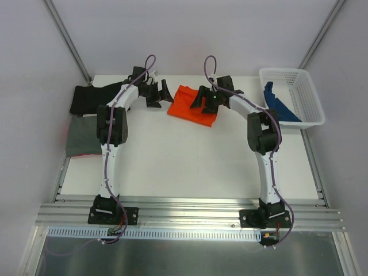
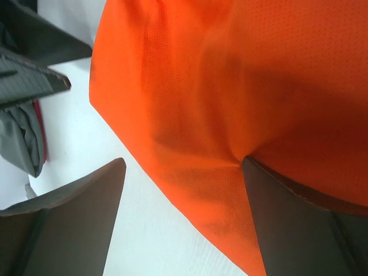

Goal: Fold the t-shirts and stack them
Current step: Put the neatly folded tshirt into the corner of the board with the left arm

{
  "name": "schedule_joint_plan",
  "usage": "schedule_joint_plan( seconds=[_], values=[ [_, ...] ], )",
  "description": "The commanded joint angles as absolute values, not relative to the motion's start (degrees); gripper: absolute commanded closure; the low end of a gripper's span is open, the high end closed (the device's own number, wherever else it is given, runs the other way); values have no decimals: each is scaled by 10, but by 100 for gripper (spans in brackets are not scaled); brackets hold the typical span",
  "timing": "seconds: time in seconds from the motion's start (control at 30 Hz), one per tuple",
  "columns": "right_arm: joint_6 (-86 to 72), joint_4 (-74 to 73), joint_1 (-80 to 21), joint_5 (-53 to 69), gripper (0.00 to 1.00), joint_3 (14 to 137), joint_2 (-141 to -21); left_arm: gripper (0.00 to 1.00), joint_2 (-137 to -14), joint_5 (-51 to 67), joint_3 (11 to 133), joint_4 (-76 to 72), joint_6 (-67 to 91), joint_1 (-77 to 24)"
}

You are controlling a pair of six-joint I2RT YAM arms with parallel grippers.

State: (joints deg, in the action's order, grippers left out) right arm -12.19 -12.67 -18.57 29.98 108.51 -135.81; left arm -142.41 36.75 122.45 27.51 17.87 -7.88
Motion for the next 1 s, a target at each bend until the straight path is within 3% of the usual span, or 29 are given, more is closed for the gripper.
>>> schedule_joint_plan(
  seconds=[0.0, 0.17, 0.57, 0.7, 0.8, 0.83, 0.97],
  values=[
    [-126, -169, -185, 323, 13, 1054, -1325, 1, -1442, 398, 1247, 251, 210, -83],
    [-114, -182, -184, 328, 13, 1042, -1310, 2, -1486, 415, 1273, 226, 244, -85],
    [-109, -178, -182, 348, 13, 1005, -1283, 26, -1513, 515, 1238, 210, 292, -130],
    [-113, -174, -184, 352, 12, 1001, -1277, 38, -1505, 540, 1210, 210, 298, -135],
    [-113, -171, -184, 352, 12, 1000, -1276, 58, -1495, 544, 1187, 210, 301, -135],
    [-113, -171, -184, 351, 12, 999, -1276, 78, -1494, 544, 1185, 210, 301, -135],
    [-112, -171, -185, 351, 12, 1001, -1275, 100, -1480, 536, 1175, 209, 303, -132]
  ],
)
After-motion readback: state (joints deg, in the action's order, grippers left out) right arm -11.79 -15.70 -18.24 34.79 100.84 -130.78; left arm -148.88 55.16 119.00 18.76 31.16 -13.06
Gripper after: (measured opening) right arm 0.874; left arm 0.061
